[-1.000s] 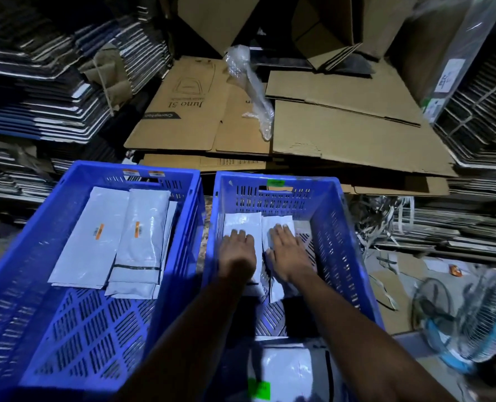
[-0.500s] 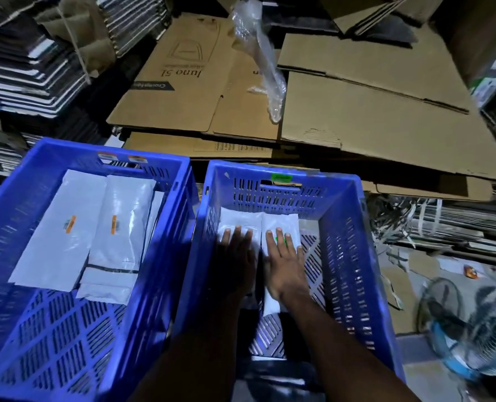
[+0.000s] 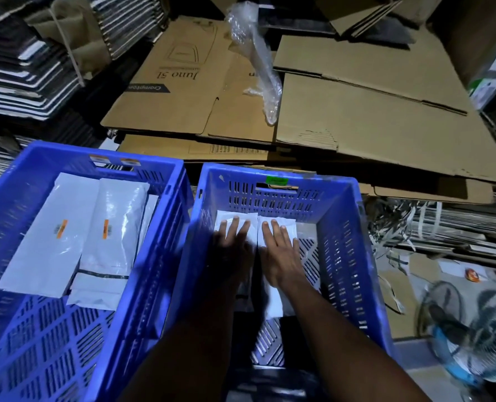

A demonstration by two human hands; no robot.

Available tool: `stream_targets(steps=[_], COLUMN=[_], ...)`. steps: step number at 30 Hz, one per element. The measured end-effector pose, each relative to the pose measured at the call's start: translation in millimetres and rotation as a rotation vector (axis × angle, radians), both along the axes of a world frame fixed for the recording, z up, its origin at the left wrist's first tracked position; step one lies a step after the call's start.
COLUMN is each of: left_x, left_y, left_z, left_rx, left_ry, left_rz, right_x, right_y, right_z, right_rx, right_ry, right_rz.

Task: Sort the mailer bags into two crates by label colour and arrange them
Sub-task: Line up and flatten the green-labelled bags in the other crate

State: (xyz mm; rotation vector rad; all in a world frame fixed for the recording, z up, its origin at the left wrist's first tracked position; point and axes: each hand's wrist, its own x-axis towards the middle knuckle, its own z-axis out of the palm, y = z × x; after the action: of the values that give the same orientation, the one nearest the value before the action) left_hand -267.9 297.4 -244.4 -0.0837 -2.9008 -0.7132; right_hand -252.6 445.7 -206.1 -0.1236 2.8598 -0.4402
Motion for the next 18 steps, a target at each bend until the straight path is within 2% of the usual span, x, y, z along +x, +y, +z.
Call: stream_targets(steps=[6, 12, 14, 18], left_x=[-1, 5, 10, 32], left_y=[-5, -6, -7, -2], left_z=[-12, -7, 3, 18], left_rx=[-0.144, -0.061, -0.035, 0.037], left_ry=[-0.04, -0.023, 0.016, 0.032], left_rz=[-0.047, -0.048, -0.054, -0.007], right_x=[-2, 1, 9, 44], right_y=[-10, 4, 3, 9], right_z=[-6, -1, 10, 23], right_rx=[-0.038, -0.116, -0.189, -0.19], right_ry=[0.046, -0.037, 0.018, 0.143], right_rz=[-0.113, -0.05, -0.08, -0.076])
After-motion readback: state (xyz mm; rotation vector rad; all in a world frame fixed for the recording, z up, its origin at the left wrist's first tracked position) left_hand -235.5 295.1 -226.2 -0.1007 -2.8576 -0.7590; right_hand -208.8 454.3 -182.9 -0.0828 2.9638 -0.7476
